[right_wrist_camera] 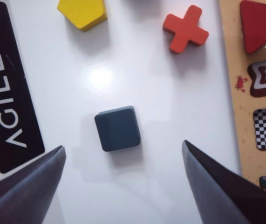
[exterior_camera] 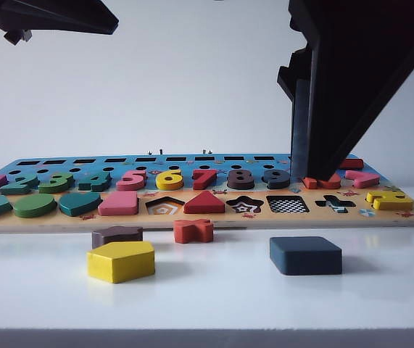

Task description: Insert the cube into the slot.

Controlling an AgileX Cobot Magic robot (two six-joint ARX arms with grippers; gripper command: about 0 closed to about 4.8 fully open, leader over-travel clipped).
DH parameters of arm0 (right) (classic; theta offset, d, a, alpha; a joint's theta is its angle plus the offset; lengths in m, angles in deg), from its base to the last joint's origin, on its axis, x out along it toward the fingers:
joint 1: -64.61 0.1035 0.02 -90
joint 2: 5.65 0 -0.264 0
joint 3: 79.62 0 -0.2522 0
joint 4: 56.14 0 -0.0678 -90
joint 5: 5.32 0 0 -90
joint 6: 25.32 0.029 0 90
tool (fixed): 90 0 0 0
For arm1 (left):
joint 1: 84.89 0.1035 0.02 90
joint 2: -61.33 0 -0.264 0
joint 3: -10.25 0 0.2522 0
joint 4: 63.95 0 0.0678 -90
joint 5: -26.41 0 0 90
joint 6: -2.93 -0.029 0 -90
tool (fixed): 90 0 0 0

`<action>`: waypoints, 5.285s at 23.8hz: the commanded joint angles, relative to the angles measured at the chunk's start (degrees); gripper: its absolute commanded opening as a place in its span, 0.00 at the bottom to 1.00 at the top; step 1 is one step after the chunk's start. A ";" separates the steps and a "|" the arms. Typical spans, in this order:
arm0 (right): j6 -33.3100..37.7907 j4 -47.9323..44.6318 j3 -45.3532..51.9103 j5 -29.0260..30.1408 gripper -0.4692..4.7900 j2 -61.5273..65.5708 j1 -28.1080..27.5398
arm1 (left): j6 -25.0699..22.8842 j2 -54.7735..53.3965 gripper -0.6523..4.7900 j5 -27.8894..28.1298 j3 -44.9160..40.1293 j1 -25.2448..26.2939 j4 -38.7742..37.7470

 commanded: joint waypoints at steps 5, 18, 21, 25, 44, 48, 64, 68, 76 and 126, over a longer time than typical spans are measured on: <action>-1.49 -1.57 2.34 -0.96 1.00 0.00 1.68 | -0.44 -0.79 0.15 -2.69 0.24 0.00 1.90; -2.75 -6.03 5.35 -4.00 0.95 0.72 3.78 | -0.92 -1.53 0.15 -6.91 0.24 0.00 0.76; -2.73 -6.71 6.03 -4.00 0.89 0.72 3.78 | -0.92 -1.60 0.15 -6.93 0.24 0.00 0.79; -2.73 -7.78 6.49 -3.98 0.79 0.72 3.78 | -0.90 -1.60 0.15 -6.47 0.24 0.07 0.42; -2.64 -7.34 6.49 -2.23 0.49 3.23 3.78 | -0.90 -1.60 0.15 -6.45 0.13 0.07 -0.48; -2.21 -6.67 6.49 -1.16 0.40 3.19 3.78 | -0.90 -1.60 0.15 -6.45 0.13 0.07 -0.50; 19.98 -7.08 6.10 -4.28 0.26 -2.45 1.25 | -0.90 -1.60 0.15 -6.19 0.13 0.07 -0.44; 31.82 -7.98 6.10 -5.51 0.25 -5.75 0.57 | -0.90 -1.60 0.15 -6.03 0.13 0.07 -0.26; 65.16 -15.41 6.10 -15.54 0.21 -13.90 0.55 | -0.90 -1.60 0.15 -6.01 0.13 0.09 -0.28; -14.80 -21.42 6.12 -17.49 0.08 -0.72 -4.63 | -0.87 -2.58 0.15 -1.53 0.13 0.09 5.40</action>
